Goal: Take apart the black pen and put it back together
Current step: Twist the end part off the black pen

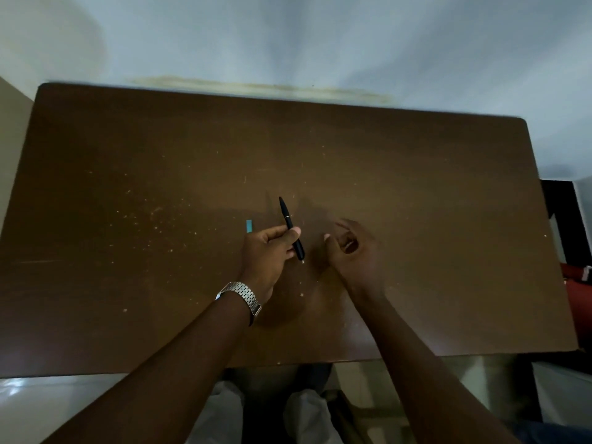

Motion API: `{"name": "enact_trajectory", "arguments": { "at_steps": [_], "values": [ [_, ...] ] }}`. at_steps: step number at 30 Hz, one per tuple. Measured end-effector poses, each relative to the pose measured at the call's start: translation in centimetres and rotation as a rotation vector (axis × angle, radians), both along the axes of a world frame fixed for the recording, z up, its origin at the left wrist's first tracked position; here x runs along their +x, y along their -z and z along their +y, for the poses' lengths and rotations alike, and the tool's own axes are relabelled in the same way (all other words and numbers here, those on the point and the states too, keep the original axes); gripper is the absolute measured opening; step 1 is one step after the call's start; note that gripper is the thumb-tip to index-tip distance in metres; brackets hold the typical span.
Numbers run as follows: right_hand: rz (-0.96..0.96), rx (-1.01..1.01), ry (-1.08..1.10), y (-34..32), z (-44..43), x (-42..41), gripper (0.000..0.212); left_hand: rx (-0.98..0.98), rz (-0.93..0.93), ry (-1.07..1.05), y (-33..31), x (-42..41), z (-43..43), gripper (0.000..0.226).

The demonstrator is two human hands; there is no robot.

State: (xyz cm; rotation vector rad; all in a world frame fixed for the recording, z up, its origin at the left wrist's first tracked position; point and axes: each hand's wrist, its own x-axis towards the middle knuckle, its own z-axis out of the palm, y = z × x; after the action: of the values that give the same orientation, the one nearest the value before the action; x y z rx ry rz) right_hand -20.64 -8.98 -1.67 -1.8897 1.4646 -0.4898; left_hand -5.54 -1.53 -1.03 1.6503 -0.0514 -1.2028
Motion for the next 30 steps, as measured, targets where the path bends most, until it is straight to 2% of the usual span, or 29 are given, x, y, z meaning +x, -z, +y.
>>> {"name": "enact_trajectory", "arguments": {
  "at_steps": [3, 6, 8, 12, 15, 22, 28, 30],
  "values": [
    [-0.199, 0.315, 0.008, -1.5, 2.5, 1.2, 0.019, -0.004, 0.023, -0.014, 0.0, -0.2, -0.4, 0.027],
    [-0.411, 0.686, 0.187, -2.3, 4.7, 2.2, 0.031, 0.012, -0.02, -0.001, 0.0, -0.2, -0.5, 0.018],
    [-0.513, 0.77, 0.311, -2.5, 5.3, 2.6, 0.03, -0.005, -0.021, 0.003, -0.1, 0.0, -0.4, 0.006],
    [-0.55, 0.797, 0.456, -2.9, 5.5, 3.2, 0.017, -0.027, -0.024, -0.001, 0.0, 0.3, -0.4, 0.004],
    [-0.507, 0.798, 0.437, -3.0, 5.8, 3.4, 0.005, -0.032, -0.042, 0.008, 0.2, 0.4, -0.5, 0.006],
    [-0.508, 0.827, 0.452, -2.4, 6.1, 3.5, 0.009, -0.043, -0.047, 0.025, 0.1, 0.6, -0.5, 0.01],
    [-0.499, 0.757, 0.448, -2.5, 6.3, 3.2, 0.011, -0.036, -0.061, 0.001, 0.2, 0.2, -0.5, 0.018],
    [-0.48, 0.734, 0.454, -2.5, 6.4, 3.1, 0.012, -0.029, -0.06, -0.013, 0.3, 0.1, -0.5, 0.014]
  ]
}}
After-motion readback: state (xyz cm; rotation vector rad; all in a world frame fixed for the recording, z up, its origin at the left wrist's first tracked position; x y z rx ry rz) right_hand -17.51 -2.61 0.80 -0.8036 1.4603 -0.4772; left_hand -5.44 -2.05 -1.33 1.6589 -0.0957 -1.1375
